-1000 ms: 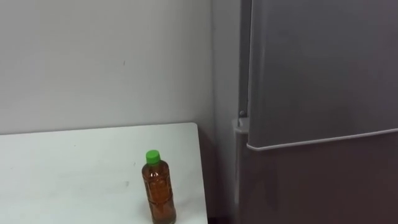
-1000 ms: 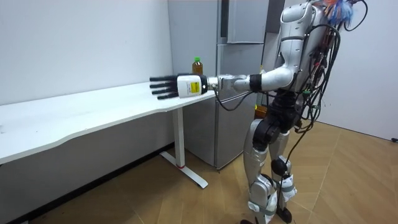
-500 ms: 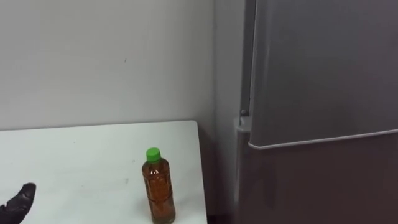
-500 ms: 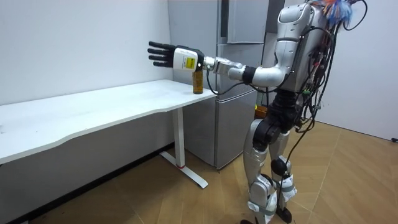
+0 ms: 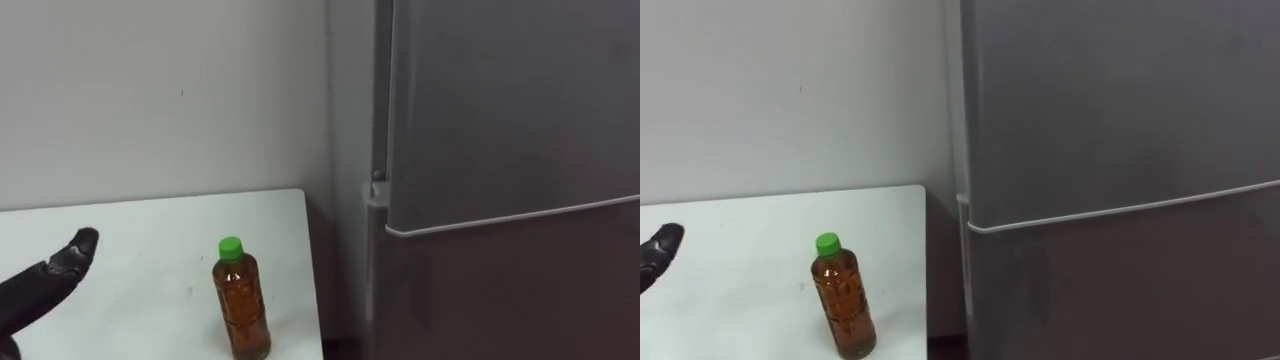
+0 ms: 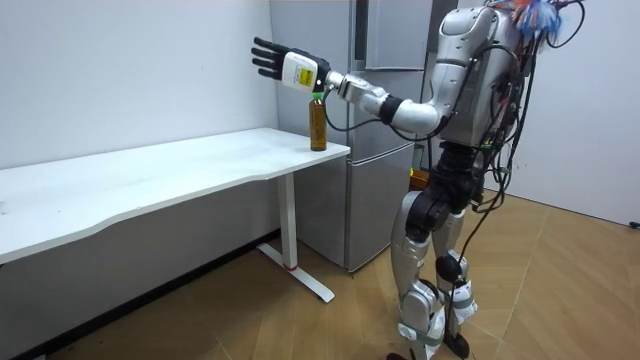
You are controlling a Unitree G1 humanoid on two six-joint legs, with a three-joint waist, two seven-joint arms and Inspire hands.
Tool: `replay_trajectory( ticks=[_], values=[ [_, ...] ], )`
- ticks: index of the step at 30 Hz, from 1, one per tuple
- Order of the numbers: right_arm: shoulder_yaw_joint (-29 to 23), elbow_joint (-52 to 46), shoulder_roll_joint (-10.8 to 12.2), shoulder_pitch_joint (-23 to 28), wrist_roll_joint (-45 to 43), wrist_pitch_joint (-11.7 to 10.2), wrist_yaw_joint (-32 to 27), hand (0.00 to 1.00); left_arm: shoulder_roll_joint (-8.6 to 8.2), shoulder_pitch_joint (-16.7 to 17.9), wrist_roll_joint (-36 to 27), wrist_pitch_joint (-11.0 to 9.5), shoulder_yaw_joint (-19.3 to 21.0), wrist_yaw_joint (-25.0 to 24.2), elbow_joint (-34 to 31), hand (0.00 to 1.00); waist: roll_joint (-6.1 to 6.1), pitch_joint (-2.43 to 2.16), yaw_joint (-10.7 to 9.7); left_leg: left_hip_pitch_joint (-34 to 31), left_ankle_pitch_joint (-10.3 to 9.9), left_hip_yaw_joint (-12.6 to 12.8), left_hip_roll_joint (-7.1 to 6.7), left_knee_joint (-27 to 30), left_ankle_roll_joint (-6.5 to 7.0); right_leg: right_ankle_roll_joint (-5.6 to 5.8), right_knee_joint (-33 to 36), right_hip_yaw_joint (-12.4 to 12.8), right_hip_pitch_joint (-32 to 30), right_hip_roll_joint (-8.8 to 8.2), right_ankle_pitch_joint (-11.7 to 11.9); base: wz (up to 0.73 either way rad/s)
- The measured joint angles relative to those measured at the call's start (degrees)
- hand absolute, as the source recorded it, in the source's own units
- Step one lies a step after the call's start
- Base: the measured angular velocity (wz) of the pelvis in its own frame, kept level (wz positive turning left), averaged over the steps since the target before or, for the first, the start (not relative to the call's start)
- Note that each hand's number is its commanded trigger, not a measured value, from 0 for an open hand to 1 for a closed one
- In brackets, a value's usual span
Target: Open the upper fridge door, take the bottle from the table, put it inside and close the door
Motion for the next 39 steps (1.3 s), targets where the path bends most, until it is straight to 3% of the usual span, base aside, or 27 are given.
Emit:
replay_trajectory(
  ticks=[5,11,15,21,28,39],
  values=[
    [0.7,0.7,0.0,-1.0,0.0,0.0,0.0,0.00,-0.17,-2.9,0.0,0.8,-1.1,-3.4,-0.1,0.00,0.20,-0.07,-0.6,0.3,0.0,0.3,0.04,-0.1,-0.01,0.01,0.1,0.1,0.0,0.02,0.0,-0.03],
    [1.2,1.4,0.1,-2.3,0.1,2.3,0.0,0.00,-0.16,-5.5,-3.5,3.5,-2.1,-4.4,-2.0,0.00,-0.03,-0.35,-1.5,0.3,0.0,0.9,0.05,-0.1,0.00,0.04,0.1,0.9,-0.2,0.05,0.0,-0.05],
    [1.4,2.0,0.1,-3.1,-0.1,2.8,0.0,0.00,-0.16,-7.0,-4.9,6.1,-4.5,-7.6,-2.3,0.00,0.06,-0.42,-1.7,0.4,0.0,1.1,0.07,-0.1,0.00,0.05,0.1,1.2,-0.3,0.11,0.1,-0.01],
    [1.6,1.8,0.0,-4.1,-2.1,3.6,0.9,0.00,-0.21,-7.7,-4.9,8.3,-7.1,-13.2,-2.4,0.00,0.16,-0.48,-3.0,0.3,0.0,1.2,0.09,-0.1,0.00,0.04,0.2,1.4,-0.5,0.10,0.1,-0.01],
    [2.3,1.7,-0.2,-4.4,-2.2,3.6,1.7,0.00,-0.39,-9.0,-6.3,9.3,-10.2,-17.3,-2.4,0.00,0.19,-0.48,-4.0,0.1,0.0,1.4,0.09,-0.1,0.00,0.04,0.2,1.8,-0.9,0.11,0.1,-0.02],
    [3.4,1.8,-0.2,-4.8,0.7,4.4,1.7,0.00,-0.37,-13.2,-9.0,10.6,-13.1,-18.8,-2.3,0.00,0.07,-0.37,-4.9,-0.6,0.0,1.4,0.07,-0.1,0.00,0.04,0.2,1.5,-1.3,0.08,0.1,0.01]
  ],
)
